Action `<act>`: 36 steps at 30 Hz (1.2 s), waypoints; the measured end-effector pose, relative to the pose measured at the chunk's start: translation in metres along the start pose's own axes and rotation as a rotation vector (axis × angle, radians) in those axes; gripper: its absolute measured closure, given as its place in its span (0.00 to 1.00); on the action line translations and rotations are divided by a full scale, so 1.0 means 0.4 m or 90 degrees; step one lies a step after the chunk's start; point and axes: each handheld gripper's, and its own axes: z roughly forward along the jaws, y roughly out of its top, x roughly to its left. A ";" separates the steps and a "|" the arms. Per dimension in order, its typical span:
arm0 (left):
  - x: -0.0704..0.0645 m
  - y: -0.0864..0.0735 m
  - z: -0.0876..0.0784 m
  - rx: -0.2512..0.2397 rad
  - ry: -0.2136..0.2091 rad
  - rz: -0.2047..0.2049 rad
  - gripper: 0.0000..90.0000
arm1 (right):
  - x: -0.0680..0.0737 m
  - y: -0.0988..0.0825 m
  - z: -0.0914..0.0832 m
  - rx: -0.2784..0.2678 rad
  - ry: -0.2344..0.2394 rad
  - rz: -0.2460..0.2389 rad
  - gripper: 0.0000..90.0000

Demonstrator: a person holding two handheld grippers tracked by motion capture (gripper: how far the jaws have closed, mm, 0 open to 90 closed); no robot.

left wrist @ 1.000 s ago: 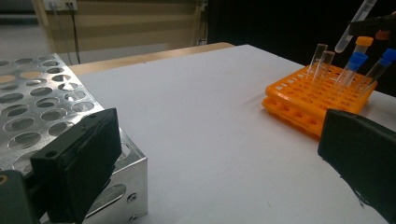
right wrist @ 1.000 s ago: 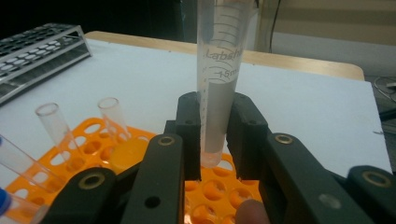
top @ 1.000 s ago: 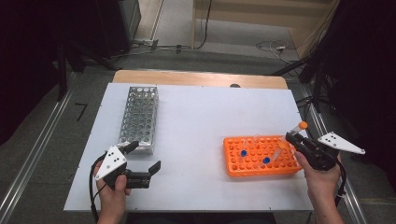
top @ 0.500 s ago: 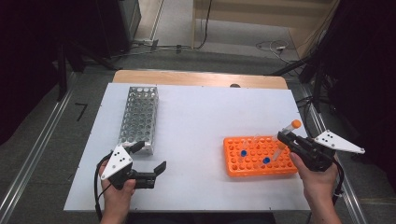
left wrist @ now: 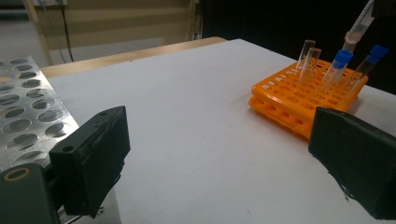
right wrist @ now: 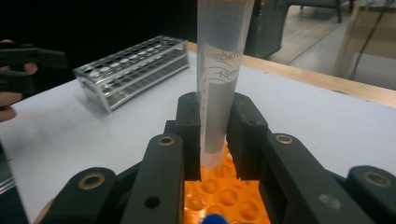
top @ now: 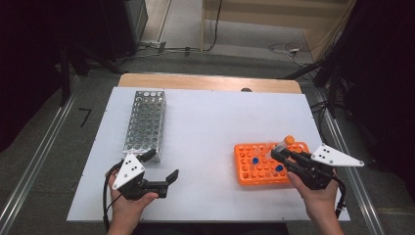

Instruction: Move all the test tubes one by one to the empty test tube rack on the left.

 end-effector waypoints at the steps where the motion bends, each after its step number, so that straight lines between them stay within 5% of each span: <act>1: 0.000 0.000 0.000 0.000 0.000 0.000 0.06 | 0.000 0.000 0.000 0.000 0.000 0.000 0.82; 7: -0.016 0.004 0.008 0.005 -0.009 0.002 0.09 | 0.065 -0.016 0.032 0.017 0.027 -0.021 0.82; 16: -0.044 0.015 0.015 0.007 -0.013 0.005 0.13 | 0.115 -0.024 0.040 0.015 0.039 -0.040 0.82; 25: -0.067 0.021 0.032 0.010 -0.048 0.004 0.15 | 0.148 -0.035 0.060 0.031 0.065 -0.049 0.82; 36: -0.111 0.044 0.066 0.006 -0.126 0.006 0.25 | 0.189 -0.065 0.122 0.079 0.068 -0.059 0.82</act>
